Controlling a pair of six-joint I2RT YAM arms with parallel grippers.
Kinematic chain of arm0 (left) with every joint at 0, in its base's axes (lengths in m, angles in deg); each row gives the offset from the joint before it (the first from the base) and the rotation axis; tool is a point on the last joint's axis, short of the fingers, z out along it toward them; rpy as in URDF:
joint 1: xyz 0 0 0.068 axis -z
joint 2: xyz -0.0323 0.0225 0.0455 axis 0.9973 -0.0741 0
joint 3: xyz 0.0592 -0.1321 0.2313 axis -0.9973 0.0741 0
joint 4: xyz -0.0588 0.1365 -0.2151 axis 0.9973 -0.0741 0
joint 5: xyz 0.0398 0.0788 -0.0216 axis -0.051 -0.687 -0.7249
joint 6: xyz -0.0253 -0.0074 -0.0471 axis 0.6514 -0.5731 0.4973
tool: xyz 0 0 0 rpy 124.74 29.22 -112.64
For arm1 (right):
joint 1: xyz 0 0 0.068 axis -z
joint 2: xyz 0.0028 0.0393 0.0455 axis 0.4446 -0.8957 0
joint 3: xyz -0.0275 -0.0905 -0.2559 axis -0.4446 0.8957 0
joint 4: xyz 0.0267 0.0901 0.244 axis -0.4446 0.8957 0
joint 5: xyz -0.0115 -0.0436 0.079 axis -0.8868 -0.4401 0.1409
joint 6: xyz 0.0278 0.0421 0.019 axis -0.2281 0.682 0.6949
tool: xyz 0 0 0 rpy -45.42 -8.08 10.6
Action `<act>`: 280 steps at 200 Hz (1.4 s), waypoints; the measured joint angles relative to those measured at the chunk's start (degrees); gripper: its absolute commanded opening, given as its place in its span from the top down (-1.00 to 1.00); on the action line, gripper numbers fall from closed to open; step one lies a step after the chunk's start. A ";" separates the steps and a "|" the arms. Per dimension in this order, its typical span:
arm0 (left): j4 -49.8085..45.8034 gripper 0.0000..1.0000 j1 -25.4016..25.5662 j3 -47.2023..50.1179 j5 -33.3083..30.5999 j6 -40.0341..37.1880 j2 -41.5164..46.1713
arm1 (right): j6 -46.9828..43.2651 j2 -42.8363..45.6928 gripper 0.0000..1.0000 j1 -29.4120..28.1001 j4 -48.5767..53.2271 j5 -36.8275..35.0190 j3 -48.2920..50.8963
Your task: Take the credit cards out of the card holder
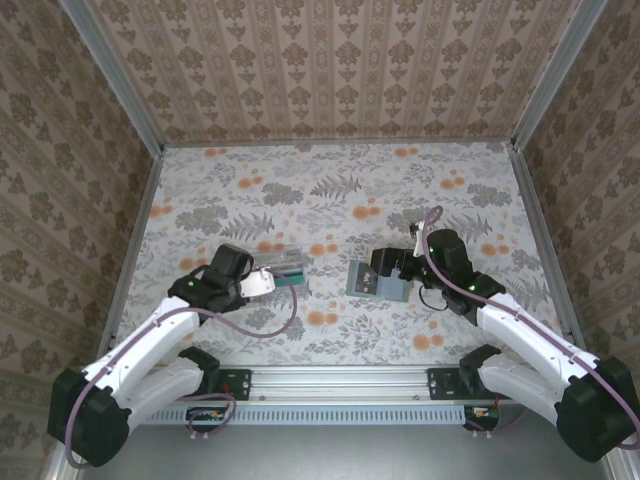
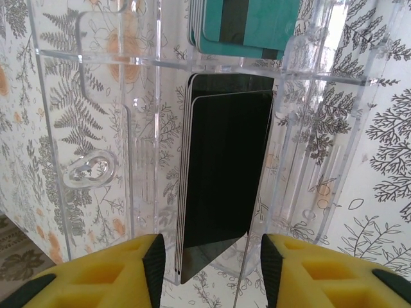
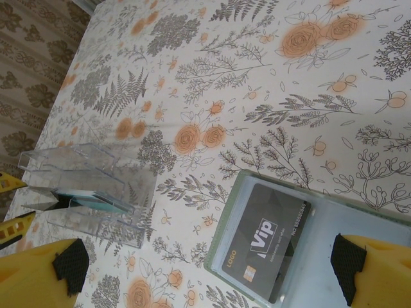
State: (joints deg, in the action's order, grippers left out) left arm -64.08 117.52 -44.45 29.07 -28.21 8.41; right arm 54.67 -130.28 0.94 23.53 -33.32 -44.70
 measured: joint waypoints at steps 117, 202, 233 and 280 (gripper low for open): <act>4.59 0.01 -0.92 -1.29 -5.57 0.72 -5.38 | 0.00 0.00 -1.00 0.00 0.00 0.37 0.02; 3.48 -0.23 -1.49 -3.69 -4.63 2.89 -4.35 | 0.00 0.00 -1.00 0.00 -0.04 0.37 0.13; 1.92 -0.26 -1.49 -3.72 -2.93 3.54 -1.73 | 0.00 -0.44 -1.00 0.00 -0.09 0.37 0.13; -3.72 -1.00 -1.49 -9.86 1.53 11.67 0.61 | 0.00 -1.90 -1.00 0.00 -0.20 0.37 0.13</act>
State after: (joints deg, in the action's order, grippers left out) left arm -67.80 116.03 -54.31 30.60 -16.54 9.03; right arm 54.67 -132.18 0.94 23.33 -32.95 -44.57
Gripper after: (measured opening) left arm 0.934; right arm 0.999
